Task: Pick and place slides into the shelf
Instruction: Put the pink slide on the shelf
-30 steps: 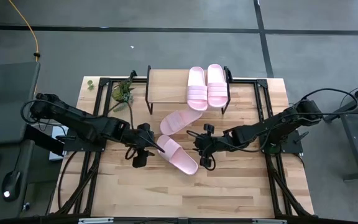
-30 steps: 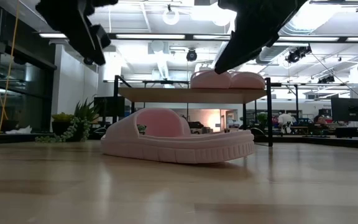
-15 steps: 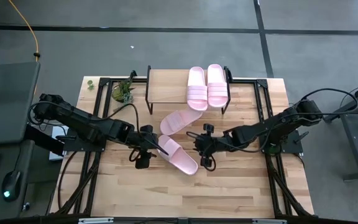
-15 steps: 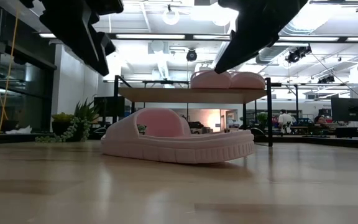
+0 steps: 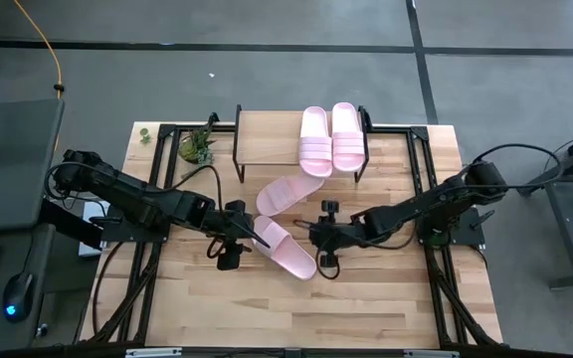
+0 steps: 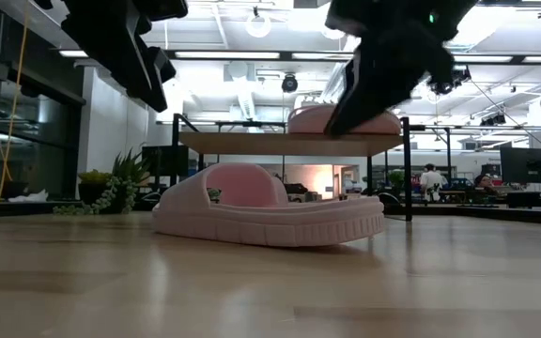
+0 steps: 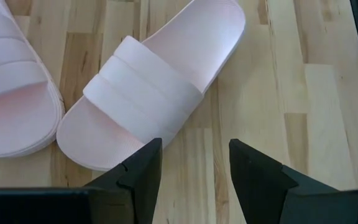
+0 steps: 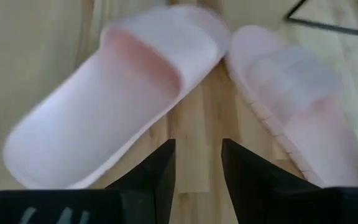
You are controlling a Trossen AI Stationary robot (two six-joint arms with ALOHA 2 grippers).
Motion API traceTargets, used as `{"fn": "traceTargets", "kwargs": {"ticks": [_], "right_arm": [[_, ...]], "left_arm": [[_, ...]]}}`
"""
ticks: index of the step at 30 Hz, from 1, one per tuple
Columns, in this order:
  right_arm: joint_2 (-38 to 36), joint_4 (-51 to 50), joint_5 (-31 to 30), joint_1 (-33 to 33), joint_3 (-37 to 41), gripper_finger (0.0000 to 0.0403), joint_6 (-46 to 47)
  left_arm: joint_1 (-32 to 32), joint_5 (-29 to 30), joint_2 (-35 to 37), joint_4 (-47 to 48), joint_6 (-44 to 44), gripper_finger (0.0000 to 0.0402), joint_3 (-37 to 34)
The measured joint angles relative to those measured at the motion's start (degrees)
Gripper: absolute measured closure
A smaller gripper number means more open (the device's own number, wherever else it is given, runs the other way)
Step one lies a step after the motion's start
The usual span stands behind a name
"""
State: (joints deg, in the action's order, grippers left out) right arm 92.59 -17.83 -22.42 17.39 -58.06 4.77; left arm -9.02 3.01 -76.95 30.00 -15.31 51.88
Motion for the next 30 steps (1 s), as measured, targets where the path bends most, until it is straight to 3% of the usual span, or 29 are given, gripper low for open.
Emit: {"fn": "traceTargets", "kwargs": {"ticks": [9,21,30], "right_arm": [[4.29,11.2,-3.9,-0.85,0.0,0.0283,-10.45],[4.45,13.32,-2.95,-1.31,0.0,0.0283,-10.83],[9.93,18.9,-1.73,-2.66,0.0,0.0283,-14.66]], "left_arm": [[0.0,-0.07,0.0,0.02,0.0,0.0231,0.0],[0.0,-0.11,0.02,0.0,-0.02,0.0231,0.0],[0.0,-0.11,0.02,-0.28,0.0,0.0232,0.0]]}}
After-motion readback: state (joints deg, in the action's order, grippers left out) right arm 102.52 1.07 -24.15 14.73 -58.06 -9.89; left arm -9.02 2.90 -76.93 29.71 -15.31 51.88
